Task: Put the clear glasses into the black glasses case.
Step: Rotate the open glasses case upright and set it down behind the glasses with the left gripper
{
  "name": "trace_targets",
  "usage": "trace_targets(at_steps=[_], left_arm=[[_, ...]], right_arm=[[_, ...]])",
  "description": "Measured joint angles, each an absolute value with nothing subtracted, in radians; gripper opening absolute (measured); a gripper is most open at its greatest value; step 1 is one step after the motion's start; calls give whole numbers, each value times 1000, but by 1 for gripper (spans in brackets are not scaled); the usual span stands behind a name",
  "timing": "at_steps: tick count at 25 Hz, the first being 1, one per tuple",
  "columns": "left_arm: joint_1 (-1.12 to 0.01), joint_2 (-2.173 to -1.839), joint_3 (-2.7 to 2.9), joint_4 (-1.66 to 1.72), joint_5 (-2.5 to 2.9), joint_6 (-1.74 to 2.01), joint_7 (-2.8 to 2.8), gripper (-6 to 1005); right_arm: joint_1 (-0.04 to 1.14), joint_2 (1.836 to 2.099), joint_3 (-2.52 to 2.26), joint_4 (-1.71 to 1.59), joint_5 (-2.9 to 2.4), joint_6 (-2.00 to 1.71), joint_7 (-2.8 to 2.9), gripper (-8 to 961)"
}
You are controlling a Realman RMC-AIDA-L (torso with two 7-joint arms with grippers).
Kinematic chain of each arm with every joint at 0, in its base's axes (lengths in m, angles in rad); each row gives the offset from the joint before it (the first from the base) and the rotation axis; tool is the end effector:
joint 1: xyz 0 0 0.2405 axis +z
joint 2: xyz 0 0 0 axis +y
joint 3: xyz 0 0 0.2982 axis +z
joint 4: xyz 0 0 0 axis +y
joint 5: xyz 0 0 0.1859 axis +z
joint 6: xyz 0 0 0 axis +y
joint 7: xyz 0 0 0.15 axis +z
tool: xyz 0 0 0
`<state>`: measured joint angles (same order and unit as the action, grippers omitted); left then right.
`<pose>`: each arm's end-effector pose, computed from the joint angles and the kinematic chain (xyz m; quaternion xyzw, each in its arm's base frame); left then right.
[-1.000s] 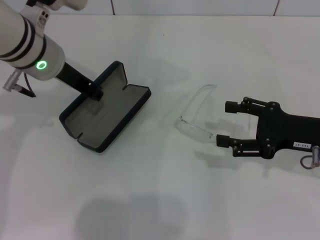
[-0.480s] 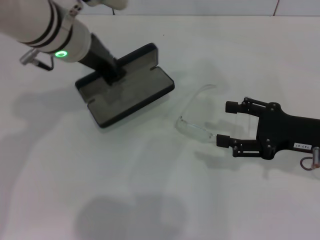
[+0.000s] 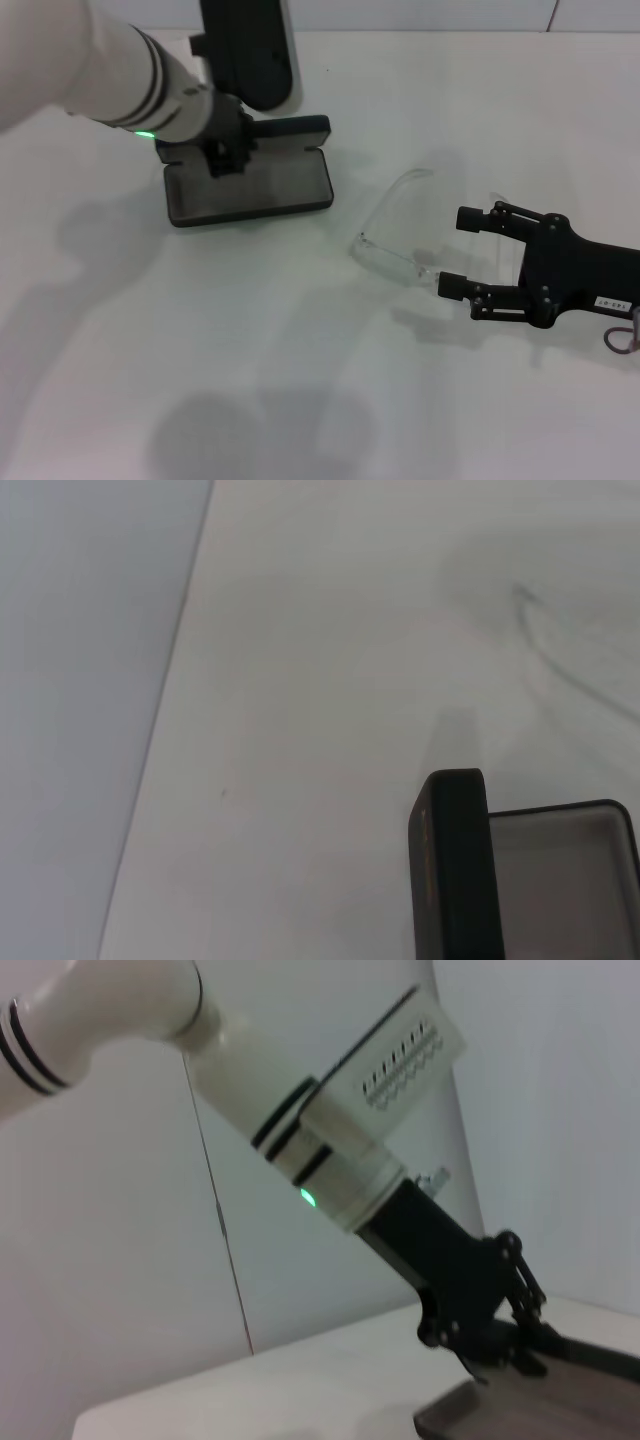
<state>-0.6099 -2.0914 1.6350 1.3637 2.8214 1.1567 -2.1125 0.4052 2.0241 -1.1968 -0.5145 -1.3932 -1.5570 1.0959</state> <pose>-0.1947 0.3935 -0.0458 -0.9266 0.0654 0.2504 0.2730 0.2688 0.2910 -0.0416 -0.9224 0.1349 0.3452 0.1085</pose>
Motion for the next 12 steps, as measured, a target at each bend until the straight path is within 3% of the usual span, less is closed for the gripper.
trace_targets(at_steps=[12], left_arm=[[-638, -2091, 1719, 1299, 2745, 1058, -2080, 203]], right_arm=[[394, 2022, -1195, -479, -1369, -1593, 1071, 870]])
